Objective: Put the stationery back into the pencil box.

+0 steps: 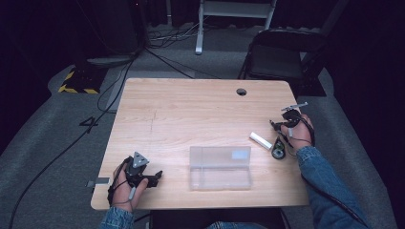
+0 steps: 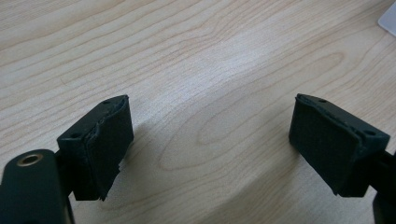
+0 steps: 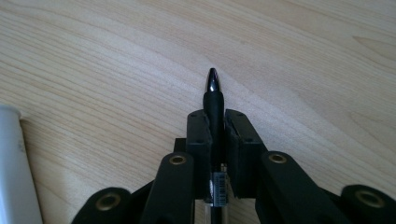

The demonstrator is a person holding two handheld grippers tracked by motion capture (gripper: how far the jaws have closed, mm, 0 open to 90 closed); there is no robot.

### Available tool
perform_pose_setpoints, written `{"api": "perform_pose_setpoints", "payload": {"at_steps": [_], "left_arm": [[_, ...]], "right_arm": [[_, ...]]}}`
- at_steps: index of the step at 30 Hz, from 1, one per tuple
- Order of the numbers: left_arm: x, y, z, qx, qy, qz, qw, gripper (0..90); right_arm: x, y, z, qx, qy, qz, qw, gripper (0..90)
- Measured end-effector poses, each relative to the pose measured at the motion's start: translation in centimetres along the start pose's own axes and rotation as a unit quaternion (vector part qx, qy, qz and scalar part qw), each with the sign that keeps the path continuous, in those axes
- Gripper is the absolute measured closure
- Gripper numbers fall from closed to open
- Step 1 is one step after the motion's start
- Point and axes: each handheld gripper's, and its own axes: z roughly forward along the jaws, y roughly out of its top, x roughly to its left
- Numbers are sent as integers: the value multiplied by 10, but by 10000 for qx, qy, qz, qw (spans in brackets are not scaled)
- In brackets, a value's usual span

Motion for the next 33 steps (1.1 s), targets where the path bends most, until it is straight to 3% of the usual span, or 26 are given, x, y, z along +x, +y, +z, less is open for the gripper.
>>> {"api": "perform_pose_setpoints", "payload": {"at_steps": [11,19,23,33], "left_arm": [[0,2,1,15,-12,84,10000,141],[-1,2,2,34,-51,46,10000,140],[0,3,2,45,-58,81,9999,140],[-1,3,2,17,-49,94,9999,140]], "right_arm": [[1,10,-28,-245,-28,-70,9997,809],[8,18,-51,-499,31,-248,9984,808],[18,22,-64,-706,128,-363,9968,809],[56,33,-94,-1147,554,-794,9887,808]]}}
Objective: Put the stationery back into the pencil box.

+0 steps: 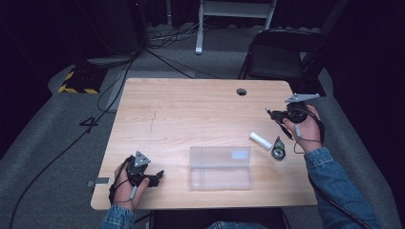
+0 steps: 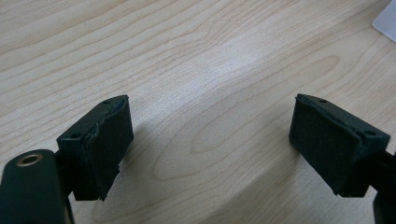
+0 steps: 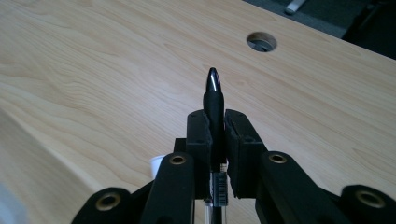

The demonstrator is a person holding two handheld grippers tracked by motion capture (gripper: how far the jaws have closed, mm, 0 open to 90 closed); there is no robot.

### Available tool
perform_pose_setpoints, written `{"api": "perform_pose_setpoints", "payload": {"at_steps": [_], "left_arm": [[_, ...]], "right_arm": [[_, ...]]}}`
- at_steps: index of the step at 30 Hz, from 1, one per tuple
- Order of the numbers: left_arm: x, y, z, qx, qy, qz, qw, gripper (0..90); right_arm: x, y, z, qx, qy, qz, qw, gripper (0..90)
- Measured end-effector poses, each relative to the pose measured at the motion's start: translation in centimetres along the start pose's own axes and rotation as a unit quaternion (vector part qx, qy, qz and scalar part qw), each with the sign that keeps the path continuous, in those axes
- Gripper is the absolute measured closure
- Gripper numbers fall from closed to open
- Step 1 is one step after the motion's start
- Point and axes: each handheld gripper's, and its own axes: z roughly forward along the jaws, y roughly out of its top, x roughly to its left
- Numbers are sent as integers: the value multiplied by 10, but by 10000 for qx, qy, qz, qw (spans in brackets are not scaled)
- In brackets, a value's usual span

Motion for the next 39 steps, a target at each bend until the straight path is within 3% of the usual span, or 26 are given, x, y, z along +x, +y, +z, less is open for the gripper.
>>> {"api": "perform_pose_setpoints", "payload": {"at_steps": [8,13,26,29,39], "left_arm": [[0,0,0,4,2,2,10000,140],[0,0,0,0,1,0,10000,140],[0,0,0,-1,-1,0,10000,140],[0,0,0,0,1,1,10000,140],[0,0,0,-2,-8,-24,10000,138]], "right_arm": [[30,8,-10,-235,466,-248,9983,808],[52,12,-13,-347,835,-425,9950,808],[96,2,-15,-784,1701,-526,9809,808],[100,0,-14,-870,1776,-505,9789,808],[125,-2,-12,-801,2050,-850,9718,807]]}}
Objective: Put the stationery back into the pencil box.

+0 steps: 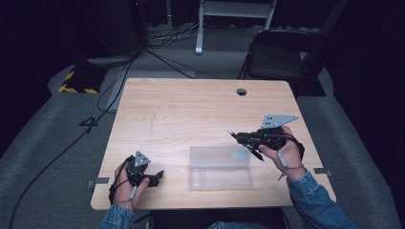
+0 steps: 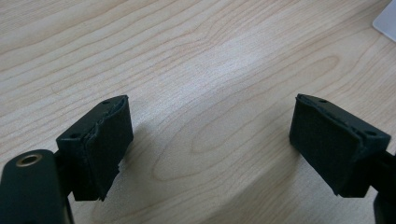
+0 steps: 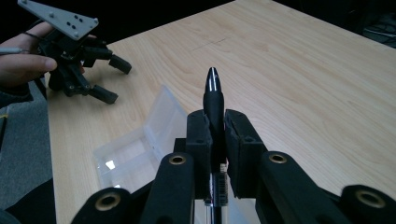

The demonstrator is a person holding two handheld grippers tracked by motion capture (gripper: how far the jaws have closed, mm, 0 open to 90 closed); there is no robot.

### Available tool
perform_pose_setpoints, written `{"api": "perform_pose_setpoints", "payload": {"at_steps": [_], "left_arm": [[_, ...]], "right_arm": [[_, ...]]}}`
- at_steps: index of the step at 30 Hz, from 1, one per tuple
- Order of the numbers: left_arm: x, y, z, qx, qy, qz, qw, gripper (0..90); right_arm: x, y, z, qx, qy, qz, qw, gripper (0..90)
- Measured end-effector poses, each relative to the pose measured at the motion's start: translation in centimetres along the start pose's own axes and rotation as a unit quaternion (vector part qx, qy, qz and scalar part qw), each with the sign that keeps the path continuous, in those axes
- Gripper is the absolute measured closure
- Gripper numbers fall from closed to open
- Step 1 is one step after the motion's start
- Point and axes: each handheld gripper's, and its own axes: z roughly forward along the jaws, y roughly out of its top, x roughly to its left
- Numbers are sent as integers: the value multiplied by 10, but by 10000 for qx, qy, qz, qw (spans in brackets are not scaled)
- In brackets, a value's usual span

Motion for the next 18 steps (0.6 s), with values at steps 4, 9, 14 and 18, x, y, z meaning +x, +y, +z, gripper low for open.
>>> {"api": "perform_pose_setpoints", "payload": {"at_steps": [4,9,14,18], "left_arm": [[0,0,0,1,0,1,10000,138],[0,0,0,1,-2,2,10000,137],[0,0,0,2,-1,3,10000,137],[0,0,0,1,-2,1,10000,137]], "right_arm": [[8,-1,9,69,128,-124,9998,807],[14,-5,20,159,300,-309,9989,807],[16,-9,30,263,401,-402,9980,807],[18,-15,40,325,475,-458,9973,807]]}}
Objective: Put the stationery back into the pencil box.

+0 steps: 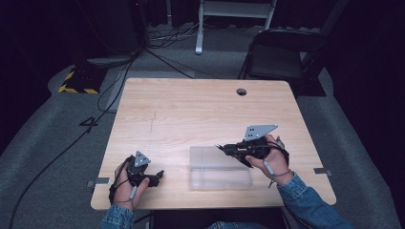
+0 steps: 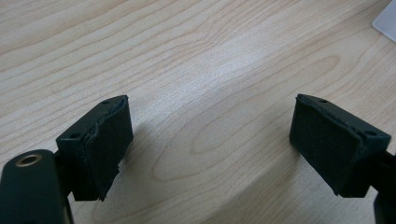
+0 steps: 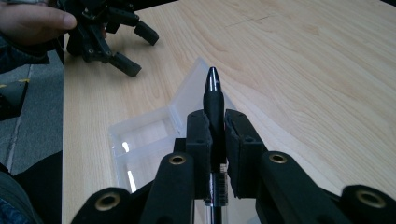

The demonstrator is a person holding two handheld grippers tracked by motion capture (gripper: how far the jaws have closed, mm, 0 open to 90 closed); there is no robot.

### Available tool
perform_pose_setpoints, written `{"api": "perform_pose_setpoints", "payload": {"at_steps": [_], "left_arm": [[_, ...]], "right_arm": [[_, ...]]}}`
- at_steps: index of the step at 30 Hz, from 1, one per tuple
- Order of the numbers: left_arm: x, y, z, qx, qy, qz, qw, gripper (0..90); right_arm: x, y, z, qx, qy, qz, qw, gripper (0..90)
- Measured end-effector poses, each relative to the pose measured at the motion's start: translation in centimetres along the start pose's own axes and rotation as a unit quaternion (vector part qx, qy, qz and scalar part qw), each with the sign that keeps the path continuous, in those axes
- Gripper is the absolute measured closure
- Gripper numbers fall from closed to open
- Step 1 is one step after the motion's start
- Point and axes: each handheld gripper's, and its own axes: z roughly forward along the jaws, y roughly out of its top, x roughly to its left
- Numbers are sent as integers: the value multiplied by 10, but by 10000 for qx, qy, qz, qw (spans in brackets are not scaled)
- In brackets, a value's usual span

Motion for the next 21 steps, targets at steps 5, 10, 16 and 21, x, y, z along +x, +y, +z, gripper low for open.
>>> {"api": "perform_pose_setpoints", "payload": {"at_steps": [5,10,16,21], "left_arm": [[0,0,0,0,0,0,10000,138],[0,0,0,-3,-7,-15,10000,137],[0,0,0,-9,-12,-9,10000,137],[0,0,0,-9,-12,-9,10000,137]], "right_arm": [[1,-6,10,-9,53,-173,9998,806],[1,-14,21,65,138,-238,9996,806],[2,-20,29,141,225,-343,9991,806],[-1,-25,32,213,237,-432,9986,805]]}}
